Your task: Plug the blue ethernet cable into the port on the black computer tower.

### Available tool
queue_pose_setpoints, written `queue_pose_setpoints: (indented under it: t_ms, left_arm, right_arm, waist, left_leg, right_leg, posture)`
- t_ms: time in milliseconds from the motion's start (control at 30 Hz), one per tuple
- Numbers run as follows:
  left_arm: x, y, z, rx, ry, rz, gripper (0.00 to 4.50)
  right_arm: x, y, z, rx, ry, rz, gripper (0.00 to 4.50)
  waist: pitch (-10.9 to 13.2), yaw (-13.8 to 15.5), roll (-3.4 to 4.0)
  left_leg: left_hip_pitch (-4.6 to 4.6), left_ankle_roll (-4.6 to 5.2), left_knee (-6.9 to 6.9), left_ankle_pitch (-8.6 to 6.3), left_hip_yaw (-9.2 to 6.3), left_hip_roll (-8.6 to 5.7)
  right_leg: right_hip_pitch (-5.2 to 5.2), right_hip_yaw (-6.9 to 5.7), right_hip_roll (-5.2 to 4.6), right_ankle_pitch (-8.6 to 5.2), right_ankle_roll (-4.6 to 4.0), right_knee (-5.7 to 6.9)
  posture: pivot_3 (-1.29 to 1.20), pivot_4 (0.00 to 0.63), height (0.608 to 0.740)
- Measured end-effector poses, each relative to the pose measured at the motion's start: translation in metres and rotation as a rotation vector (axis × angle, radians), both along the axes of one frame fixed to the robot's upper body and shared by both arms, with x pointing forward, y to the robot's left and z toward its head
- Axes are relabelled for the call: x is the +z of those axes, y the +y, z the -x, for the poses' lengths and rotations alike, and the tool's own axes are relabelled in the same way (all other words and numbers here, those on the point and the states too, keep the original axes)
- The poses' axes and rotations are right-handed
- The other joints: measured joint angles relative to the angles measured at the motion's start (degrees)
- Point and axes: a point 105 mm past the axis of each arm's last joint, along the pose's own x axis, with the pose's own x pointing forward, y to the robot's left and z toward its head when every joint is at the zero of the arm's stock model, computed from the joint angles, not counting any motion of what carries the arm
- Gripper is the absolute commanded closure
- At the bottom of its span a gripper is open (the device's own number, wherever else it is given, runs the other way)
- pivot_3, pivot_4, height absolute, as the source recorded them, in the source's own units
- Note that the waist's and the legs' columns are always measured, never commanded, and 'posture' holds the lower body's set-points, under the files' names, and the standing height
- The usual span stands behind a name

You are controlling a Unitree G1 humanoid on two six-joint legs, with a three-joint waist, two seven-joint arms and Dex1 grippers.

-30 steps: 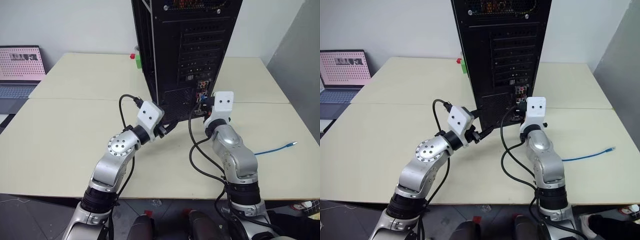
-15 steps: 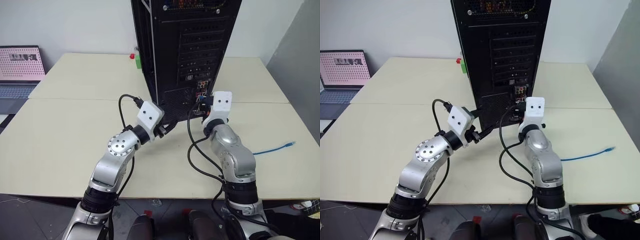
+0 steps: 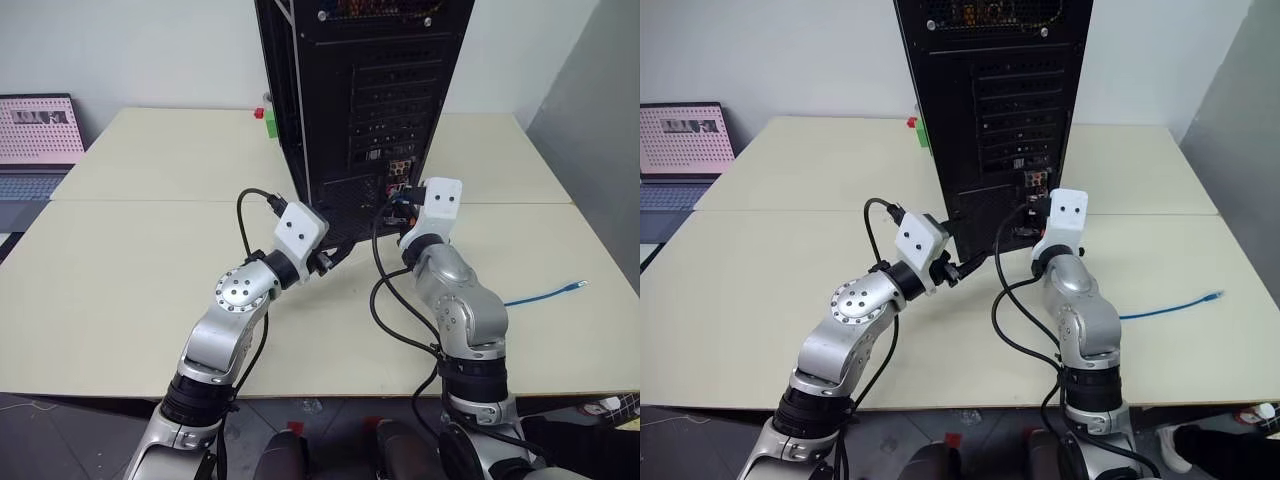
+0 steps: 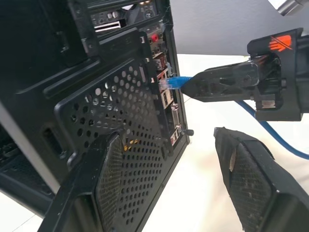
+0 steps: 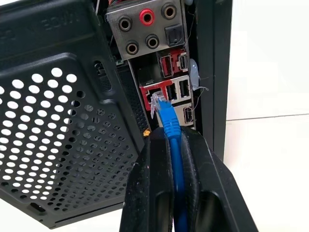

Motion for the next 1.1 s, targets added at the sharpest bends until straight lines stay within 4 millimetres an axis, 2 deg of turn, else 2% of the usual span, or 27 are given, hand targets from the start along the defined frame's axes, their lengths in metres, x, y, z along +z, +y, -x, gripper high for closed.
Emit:
queue_pose_setpoints:
  t_ms: [767,1100]
  left_arm:
    - [-0.0038,0.0030,0.0000,0.011,0.006,-0.014,1.42]
    - [-0.0086,0.0090,-0.0014,0.040,0.006,-0.053,1.42]
  right_arm:
    - [0.0010,0.0015,0.0009,0.001,0.028,-0.083,4.50]
    - [-0.0004,-0.0078,0.0075,-0.003,-0.018,0.086,4.50]
  waist:
    - [0.0,-0.1,0.00]
    - [0.0,-0.1,0.00]
  left_leg:
    - [-0.03,0.00,-0.04,0.00,0.03,-0.01]
    - [-0.17,0.00,-0.09,0.00,0.00,0.00]
  right_leg:
    - [-0.04,0.03,0.00,0.00,0.00,-0.03]
    - [-0.13,0.02,-0.03,-0.01,0.01,-0.09]
  posture:
    - [0.00,0.150,0.740]
    - [0.00,0.150,0.740]
